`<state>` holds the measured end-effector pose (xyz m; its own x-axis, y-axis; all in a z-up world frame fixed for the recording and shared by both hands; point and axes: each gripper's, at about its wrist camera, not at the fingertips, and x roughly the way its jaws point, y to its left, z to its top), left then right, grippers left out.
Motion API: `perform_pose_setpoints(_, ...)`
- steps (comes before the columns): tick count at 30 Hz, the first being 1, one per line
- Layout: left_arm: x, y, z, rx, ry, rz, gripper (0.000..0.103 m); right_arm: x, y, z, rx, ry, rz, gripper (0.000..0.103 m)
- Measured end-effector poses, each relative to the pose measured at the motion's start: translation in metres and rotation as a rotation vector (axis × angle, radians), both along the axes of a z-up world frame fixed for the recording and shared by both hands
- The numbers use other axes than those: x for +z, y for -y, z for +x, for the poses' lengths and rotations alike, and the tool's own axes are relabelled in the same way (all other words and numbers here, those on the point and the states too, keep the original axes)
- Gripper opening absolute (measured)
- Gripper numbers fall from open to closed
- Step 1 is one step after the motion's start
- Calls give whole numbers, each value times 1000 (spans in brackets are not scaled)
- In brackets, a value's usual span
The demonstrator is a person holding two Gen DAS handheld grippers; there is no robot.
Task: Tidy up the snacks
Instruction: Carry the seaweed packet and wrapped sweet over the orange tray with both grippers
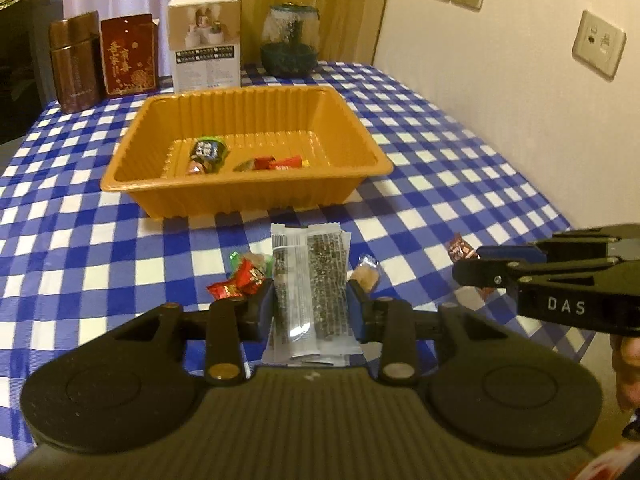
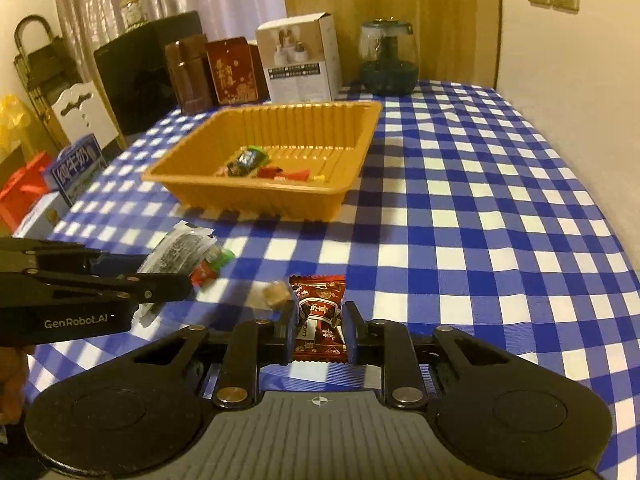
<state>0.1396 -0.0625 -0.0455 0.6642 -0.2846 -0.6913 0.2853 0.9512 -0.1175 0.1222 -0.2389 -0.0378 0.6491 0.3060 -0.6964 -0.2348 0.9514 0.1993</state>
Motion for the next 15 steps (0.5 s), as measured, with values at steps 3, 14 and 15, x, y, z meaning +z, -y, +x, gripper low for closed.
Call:
perform_pose_setpoints(3,11,-4,-2,10,5,2,34,11,-4,-3,-17,0,9,24)
perform_pose_setpoints(14,49,-26,-10,33,32,9,34,40,-30,-7,-16,12,21,24)
perform_pose_setpoints(15,50,-29,-10,36,32,8,34,41,-32,-7,-15,13,23,24)
